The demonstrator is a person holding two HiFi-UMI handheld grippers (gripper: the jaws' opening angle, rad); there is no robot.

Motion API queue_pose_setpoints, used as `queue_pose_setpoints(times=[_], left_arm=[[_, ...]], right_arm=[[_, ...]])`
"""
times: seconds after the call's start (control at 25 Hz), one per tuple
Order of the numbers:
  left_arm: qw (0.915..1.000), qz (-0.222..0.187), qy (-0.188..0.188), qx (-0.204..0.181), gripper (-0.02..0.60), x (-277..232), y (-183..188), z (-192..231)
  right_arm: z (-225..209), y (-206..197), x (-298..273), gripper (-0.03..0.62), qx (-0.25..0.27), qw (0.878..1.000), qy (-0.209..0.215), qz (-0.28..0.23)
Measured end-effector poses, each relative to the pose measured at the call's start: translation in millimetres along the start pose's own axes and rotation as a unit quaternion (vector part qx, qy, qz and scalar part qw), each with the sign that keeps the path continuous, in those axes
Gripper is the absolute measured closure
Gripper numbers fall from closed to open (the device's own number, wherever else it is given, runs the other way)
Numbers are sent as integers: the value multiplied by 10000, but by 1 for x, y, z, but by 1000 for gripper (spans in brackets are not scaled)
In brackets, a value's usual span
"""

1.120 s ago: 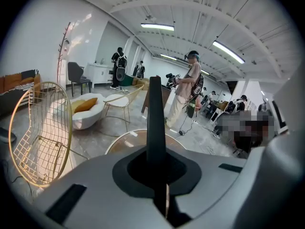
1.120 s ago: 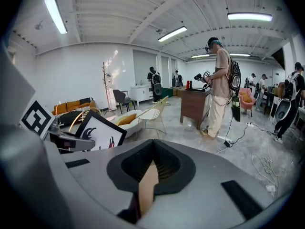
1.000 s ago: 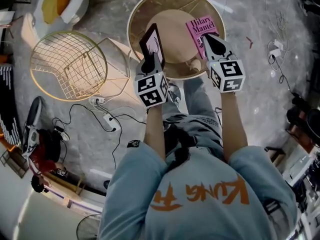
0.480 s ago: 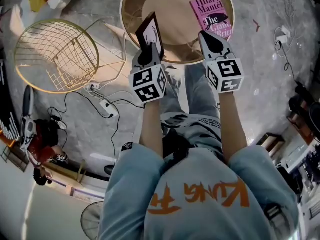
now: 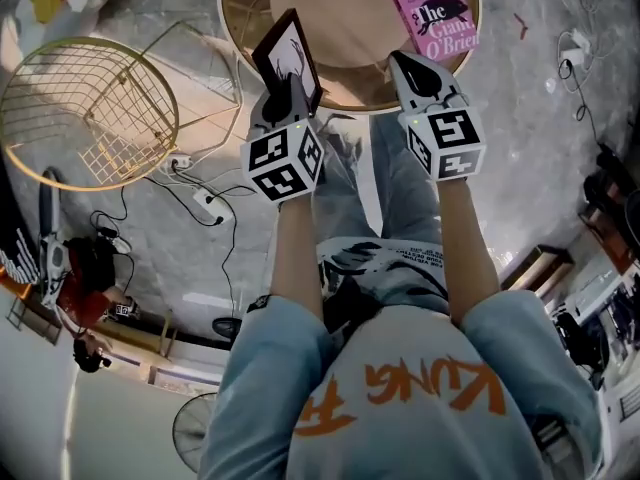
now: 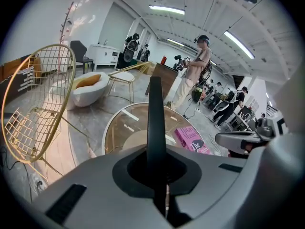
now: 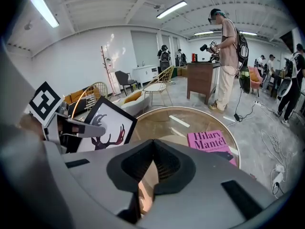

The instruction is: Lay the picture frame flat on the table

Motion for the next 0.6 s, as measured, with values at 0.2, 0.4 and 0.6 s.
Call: queue_pose_setpoints(times=[0.2,0.4,0.6], left_arm=[[9999,17,-146,29,555,-10,-3,6],[9993,27,-367,30,555,-32,-4,1],[9975,15,-596,388,555,-52,-7,5]], right_arm=[[7,-14,-12,597,0,10000,40,84],[2,-30,-26,597,-61,9999,34,115],[-5,-42,-37,597,-136,9999,7,107]])
Point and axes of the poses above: the fingertips, and each gripper's own axes: x backward along the fingers, z to its left, y out of its top, the point moved 10 cm from there along x, backward along the fingers, and after that the axes turned 1 degree about -z, right-handed, at the moved point
